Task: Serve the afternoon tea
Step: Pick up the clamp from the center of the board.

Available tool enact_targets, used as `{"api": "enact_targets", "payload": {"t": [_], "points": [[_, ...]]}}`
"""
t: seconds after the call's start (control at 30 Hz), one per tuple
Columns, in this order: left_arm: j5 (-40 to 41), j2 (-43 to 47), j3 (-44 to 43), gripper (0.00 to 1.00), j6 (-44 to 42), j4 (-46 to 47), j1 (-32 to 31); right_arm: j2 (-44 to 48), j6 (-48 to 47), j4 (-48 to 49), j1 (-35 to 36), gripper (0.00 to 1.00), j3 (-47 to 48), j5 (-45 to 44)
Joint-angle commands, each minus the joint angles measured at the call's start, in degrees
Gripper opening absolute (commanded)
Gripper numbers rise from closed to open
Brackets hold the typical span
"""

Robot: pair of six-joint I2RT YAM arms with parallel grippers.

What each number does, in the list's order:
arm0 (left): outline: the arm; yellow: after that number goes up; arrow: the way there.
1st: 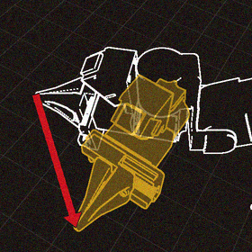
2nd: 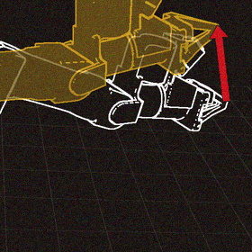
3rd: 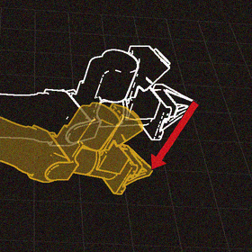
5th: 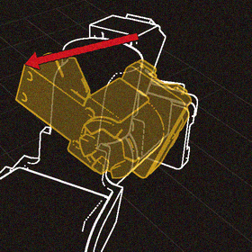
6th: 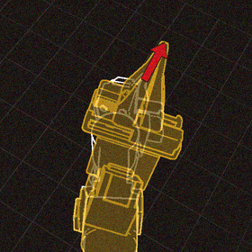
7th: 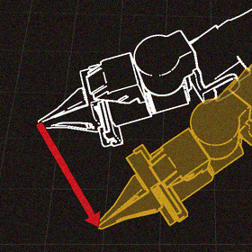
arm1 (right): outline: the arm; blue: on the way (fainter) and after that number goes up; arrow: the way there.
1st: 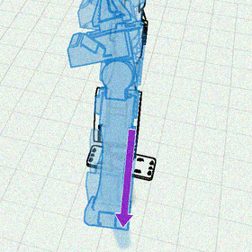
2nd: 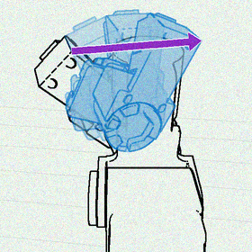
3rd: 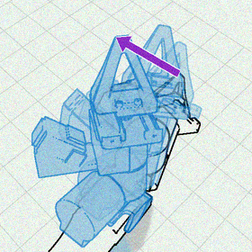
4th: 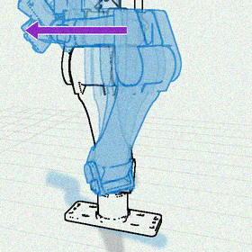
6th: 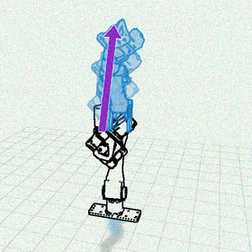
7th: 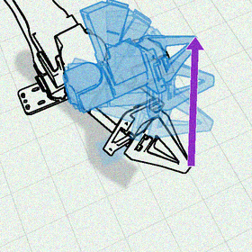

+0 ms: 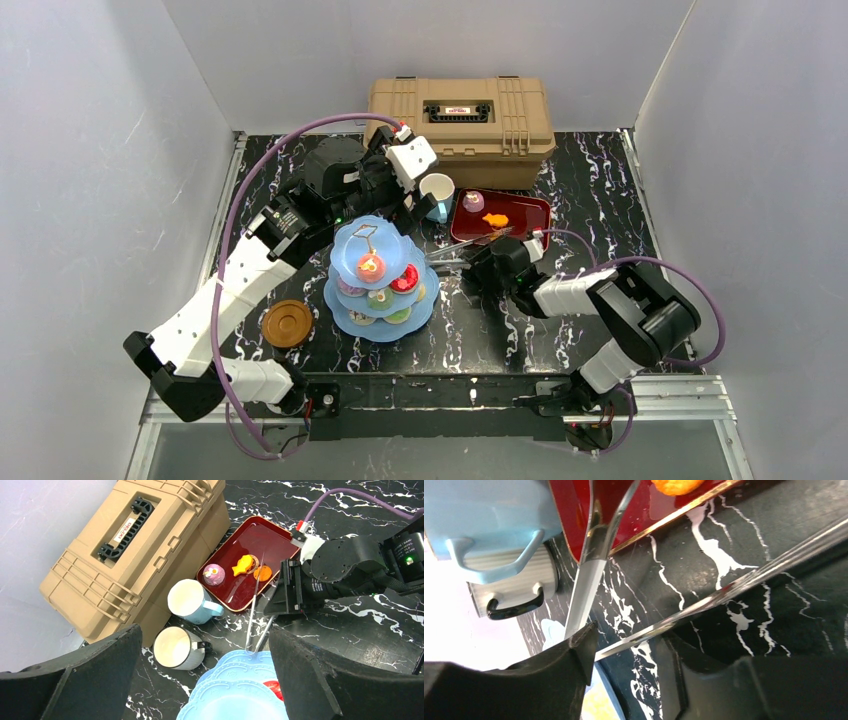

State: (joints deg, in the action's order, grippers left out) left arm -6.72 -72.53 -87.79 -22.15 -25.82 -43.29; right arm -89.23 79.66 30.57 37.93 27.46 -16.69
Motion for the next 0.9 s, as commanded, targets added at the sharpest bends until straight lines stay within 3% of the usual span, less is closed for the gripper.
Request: {"api": "enact_targets", "payload": {"t": [0.0,0.23,0.57,0.87], "points": [[-0.49,1.78,-0.04,0.96,-0.78,-0.13,0.21,-0.93,0.84,0.00,0.21,0.47,0.52,-4.56],[-0.64,1.85,-0.06,0.96,-1.06,-0.19,0.19,1.25,0.45,1.40,0.24,0.21,-0.24,-4.80],[-2.12,1.09,-0.12,0.96,-1.27,-0.13,0.21,13.00,-1.58,-4.93,0.69,0.19,-1.82,-6.27],[-3.09,0.32,-1.25,0.96,-1.23,-0.34,0.14,15.98,3.27,-5.34,0.98,0.19,-7.63,-3.36]]}}
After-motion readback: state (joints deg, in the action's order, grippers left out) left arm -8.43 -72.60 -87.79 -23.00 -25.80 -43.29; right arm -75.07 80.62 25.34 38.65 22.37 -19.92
